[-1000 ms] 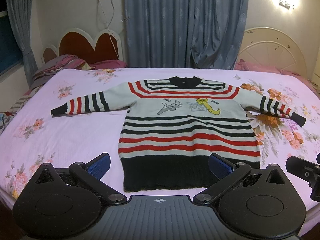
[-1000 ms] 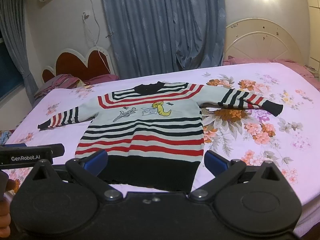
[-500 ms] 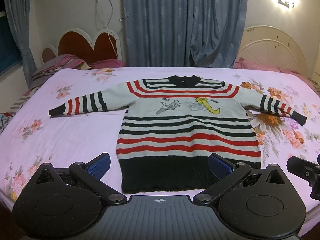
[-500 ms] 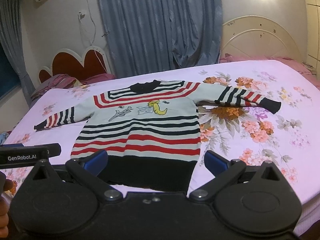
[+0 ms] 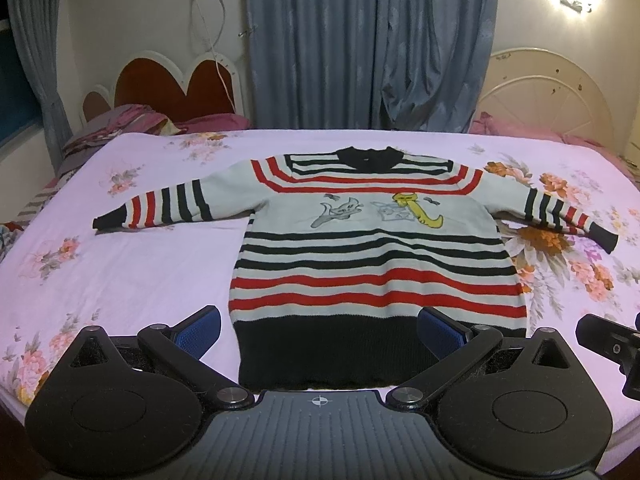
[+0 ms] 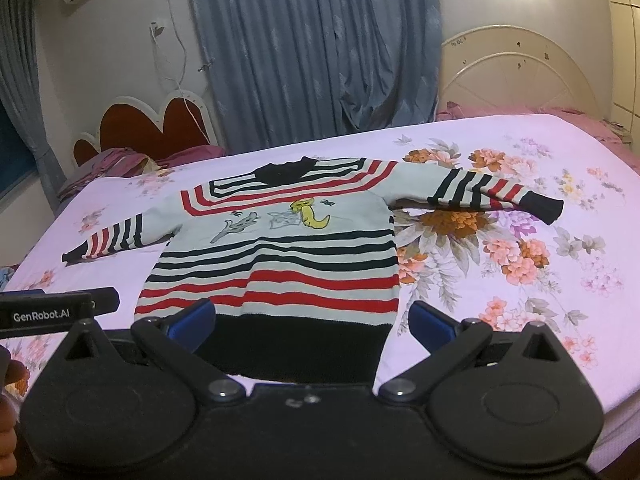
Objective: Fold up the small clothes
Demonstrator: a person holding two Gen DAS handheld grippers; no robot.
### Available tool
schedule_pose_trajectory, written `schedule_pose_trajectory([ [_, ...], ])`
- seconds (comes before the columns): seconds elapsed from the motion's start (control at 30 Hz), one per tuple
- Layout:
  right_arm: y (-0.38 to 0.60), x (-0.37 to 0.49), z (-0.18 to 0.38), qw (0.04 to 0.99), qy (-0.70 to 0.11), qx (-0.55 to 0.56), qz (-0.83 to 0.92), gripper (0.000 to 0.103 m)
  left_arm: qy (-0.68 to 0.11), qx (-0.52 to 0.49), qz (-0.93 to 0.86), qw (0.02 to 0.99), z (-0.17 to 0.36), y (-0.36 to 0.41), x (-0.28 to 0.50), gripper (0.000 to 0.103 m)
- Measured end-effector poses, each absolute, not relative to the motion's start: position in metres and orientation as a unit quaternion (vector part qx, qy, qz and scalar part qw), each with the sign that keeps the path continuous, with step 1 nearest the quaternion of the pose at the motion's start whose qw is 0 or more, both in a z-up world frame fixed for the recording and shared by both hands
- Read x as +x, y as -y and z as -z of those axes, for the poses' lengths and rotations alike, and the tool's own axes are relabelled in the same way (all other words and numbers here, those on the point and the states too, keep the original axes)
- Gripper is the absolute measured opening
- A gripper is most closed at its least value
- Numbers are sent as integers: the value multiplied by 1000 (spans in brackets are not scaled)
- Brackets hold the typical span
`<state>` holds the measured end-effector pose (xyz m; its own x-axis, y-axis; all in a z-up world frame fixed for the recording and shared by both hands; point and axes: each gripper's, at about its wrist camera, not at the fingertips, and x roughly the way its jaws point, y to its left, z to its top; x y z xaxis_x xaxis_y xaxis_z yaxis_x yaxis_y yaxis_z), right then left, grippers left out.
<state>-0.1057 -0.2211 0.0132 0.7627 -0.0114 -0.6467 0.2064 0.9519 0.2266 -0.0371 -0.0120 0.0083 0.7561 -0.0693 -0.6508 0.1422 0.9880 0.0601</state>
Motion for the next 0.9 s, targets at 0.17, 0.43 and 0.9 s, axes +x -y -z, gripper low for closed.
schedule_pose_trajectory([
  [0.17, 224, -99, -8, 927, -341, 143, 63, 102, -349, 54, 57, 934, -5, 15, -27, 103],
  [0.43, 225, -87, -5, 924, -346, 145, 70, 102, -355, 56, 61, 931, -3, 19, -9, 103],
  [0.9, 238, -41, 10, 914, -350, 161, 127, 102, -363, 71, 89, 925, 9, 30, 64, 103],
])
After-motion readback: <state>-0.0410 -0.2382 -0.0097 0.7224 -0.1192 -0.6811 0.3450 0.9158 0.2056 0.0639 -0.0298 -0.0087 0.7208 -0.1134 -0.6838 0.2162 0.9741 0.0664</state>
